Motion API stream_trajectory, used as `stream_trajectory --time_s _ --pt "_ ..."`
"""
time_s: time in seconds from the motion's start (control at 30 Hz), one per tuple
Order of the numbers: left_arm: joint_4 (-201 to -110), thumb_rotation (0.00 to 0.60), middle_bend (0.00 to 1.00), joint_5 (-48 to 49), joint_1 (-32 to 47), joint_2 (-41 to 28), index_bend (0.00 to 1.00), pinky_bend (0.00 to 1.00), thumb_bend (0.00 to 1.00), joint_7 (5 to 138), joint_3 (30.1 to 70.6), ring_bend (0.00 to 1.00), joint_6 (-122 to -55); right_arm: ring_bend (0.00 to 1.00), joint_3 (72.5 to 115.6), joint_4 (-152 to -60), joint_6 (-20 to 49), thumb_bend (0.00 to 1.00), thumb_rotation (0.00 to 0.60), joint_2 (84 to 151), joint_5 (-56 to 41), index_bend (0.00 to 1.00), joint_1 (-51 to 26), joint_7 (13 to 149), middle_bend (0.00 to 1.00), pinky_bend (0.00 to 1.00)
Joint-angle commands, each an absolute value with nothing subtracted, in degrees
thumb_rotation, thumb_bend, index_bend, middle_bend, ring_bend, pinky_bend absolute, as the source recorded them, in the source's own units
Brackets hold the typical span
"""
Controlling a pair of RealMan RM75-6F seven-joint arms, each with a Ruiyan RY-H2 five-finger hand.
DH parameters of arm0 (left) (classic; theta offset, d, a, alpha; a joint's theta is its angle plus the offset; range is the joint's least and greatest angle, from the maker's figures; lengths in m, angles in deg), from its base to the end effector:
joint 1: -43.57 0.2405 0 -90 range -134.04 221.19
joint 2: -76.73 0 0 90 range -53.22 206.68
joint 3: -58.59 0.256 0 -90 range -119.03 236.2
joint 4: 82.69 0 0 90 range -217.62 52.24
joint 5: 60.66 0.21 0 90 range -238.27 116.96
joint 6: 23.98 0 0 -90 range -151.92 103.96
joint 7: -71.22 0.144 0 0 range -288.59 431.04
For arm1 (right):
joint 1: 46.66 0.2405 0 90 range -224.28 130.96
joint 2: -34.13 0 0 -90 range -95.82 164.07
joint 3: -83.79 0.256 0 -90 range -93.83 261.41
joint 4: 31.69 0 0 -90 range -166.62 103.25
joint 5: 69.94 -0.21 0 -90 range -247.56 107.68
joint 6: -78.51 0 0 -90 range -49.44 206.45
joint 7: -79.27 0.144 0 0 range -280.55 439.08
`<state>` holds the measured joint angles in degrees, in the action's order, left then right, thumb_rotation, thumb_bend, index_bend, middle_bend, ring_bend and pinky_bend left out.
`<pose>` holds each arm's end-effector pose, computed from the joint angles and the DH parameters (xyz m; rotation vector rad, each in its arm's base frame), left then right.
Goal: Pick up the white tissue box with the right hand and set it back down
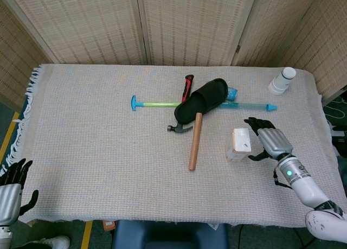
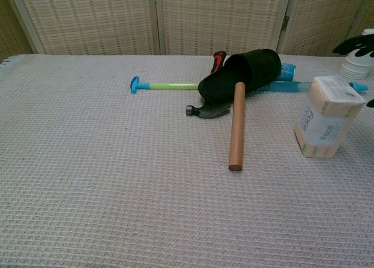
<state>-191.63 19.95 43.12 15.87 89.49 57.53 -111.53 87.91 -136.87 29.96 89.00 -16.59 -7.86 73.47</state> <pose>-0.2825 0.1481 0.1589 -1.3186 -0.9323 -0.7240 -0.2203 -0.3166 0.1285 1.6757 -1.2514 0.6987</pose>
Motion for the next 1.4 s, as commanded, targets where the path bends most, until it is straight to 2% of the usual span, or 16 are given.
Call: stream_trajectory --time_s 0.03,0.3,0.47,0.9,1.23,1.4 --pt "-191.63 0.6 0.0 19.79 43.08 15.82 0.07 0.17 0.4 89.6 57.47 0.0 -111.47 0.0 88.19 -135.92 32.09 0.13 0.6 90.11 -19.16 0.0 -6.0 71.18 0.0 0.0" --pt "-191.39 0.6 0.0 19.4 43.02 15.83 0.07 0.17 0.4 89.45 57.31 0.0 -111.32 0.0 88.01 -135.9 32.03 0.13 0.6 91.56 -24.37 0.0 -3.6 66.17 0.0 0.0" --pt "-191.42 0.6 0.0 19.51 42.95 15.77 0.07 0.17 0.4 89.8 57.48 0.0 -111.11 0.0 87.97 -135.19 31.27 0.13 0.6 92.89 -27.35 0.01 -2.5 63.82 0.08 0.0" --pt "-191.47 0.6 0.0 19.37 42.99 15.83 0.07 0.17 0.4 89.65 57.39 0.0 -111.2 0.0 87.63 -134.8 30.92 0.13 0.6 94.81 -31.24 0.08 -0.22 60.16 0.14 0.0" --pt "-191.55 0.6 0.0 19.61 43.06 15.93 0.07 0.17 0.4 89.63 57.49 0.0 -111.3 0.03 87.2 -135.04 29.11 0.13 0.6 95.04 -31.54 0.25 -0.56 59.24 0.24 0.0" --pt "-191.56 0.6 0.0 19.52 43.07 15.84 0.07 0.17 0.4 89.82 57.47 0.0 -111.33 0.06 87.08 -134.53 28.79 0.13 0.6 95.3 -31.55 0.28 -0.78 59.06 0.27 0.0"
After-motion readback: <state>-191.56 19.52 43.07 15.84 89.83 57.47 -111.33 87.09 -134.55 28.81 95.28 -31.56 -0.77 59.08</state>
